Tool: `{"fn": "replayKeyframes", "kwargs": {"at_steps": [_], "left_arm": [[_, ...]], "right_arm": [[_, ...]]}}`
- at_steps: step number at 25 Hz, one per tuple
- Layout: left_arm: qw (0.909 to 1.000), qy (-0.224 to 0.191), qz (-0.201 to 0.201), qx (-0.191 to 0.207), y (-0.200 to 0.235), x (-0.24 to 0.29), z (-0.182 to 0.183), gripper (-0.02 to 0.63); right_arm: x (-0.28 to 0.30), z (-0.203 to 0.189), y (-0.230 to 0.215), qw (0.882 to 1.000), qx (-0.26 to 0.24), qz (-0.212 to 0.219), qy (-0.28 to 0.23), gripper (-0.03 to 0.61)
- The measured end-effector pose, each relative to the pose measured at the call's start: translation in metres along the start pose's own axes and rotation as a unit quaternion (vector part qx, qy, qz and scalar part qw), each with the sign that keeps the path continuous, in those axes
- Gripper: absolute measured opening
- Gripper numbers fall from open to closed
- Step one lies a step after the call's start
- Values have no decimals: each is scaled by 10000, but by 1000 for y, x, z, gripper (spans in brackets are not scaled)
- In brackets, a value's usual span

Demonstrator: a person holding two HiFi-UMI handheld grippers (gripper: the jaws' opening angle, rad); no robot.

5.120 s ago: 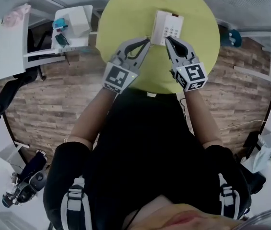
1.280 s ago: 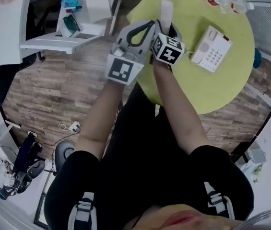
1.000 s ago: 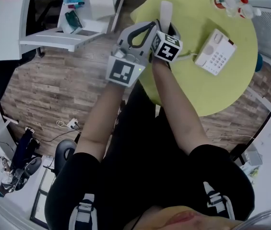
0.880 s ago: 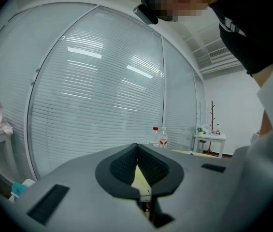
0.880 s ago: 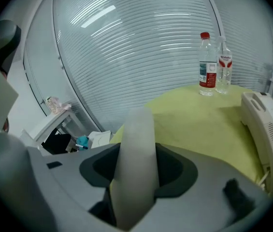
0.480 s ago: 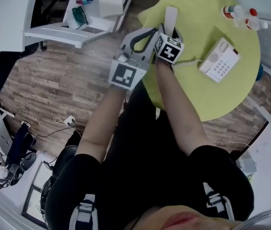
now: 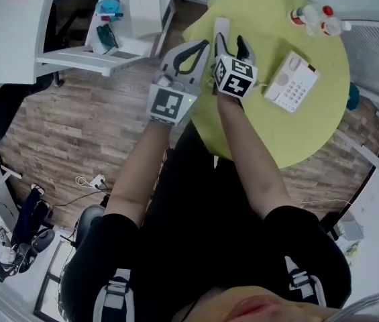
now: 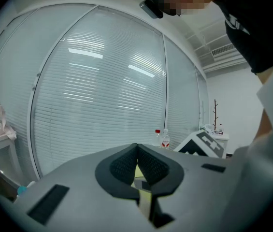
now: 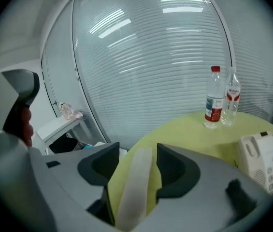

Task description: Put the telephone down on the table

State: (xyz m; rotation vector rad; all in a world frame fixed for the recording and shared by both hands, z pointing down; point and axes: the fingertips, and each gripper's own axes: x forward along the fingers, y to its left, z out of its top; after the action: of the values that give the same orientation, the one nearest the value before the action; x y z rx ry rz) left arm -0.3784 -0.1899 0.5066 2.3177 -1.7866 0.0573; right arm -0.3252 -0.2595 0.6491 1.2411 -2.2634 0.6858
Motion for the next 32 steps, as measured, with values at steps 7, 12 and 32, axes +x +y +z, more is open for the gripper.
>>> {"fn": "replayKeyframes", "kwargs": {"at_steps": [7, 12, 32], "left_arm": [[9989, 45, -261, 375, -31, 5, 33, 11], [9979, 49, -472, 449, -62, 10, 50, 11], [9939, -12, -1056, 309, -261, -3, 98, 11]], "right_arm": [[-61, 52, -14, 9976, -452, 263, -458, 244], [-114, 71, -45, 9962, -414, 300, -708, 244], [-335, 97, -133, 9710, -952, 1549, -1553, 217]]}}
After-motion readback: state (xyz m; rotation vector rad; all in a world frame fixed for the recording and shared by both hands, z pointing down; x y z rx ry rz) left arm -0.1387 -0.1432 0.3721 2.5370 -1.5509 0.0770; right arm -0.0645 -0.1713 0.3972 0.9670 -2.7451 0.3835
